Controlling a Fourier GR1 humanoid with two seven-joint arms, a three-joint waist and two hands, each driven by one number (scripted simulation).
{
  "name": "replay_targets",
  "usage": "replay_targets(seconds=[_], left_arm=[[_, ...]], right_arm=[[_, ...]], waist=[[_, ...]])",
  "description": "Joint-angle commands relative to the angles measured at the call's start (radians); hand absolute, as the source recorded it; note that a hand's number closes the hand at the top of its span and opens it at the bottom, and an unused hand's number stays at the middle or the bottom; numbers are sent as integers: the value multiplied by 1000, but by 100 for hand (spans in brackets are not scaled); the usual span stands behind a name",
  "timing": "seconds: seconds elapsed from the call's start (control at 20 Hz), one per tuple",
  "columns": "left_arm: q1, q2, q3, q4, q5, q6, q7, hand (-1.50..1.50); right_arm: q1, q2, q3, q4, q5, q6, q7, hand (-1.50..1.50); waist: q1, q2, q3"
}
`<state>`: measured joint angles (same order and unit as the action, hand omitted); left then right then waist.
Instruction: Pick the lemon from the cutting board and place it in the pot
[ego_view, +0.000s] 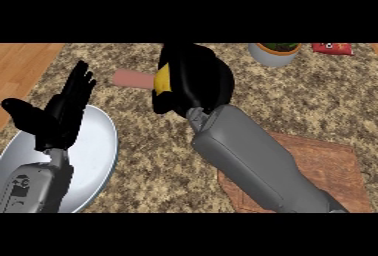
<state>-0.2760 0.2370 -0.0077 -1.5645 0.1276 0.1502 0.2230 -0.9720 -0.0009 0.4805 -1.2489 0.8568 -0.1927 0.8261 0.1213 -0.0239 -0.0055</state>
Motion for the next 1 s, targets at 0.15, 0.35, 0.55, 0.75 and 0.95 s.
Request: replay_targets(seconds=[0.15,0.35,0.55,0.75,0.95], left_arm=[[-27,11,12,15,3,-6,7,0],[-11,-27,-14,19,-13,11,-20,0],[-5,-10,-2,1,-23,20,-3,0],[13,-10,15,-7,-6,13,-20,0],[-15,13,35,-20,10,-1,2,0]], right_arm=[[-237,1,123,14,113,-137,473,150],[-304,1,146,59,85,-185,575,150],[-327,0,139,106,85,-239,594,150],[-288,0,106,162,74,-320,549,150],[-274,0,86,190,69,-424,520,150]], waist=[[-10,10,-1],[-9,23,0],[-24,25,2],[-38,31,3],[-36,33,4]])
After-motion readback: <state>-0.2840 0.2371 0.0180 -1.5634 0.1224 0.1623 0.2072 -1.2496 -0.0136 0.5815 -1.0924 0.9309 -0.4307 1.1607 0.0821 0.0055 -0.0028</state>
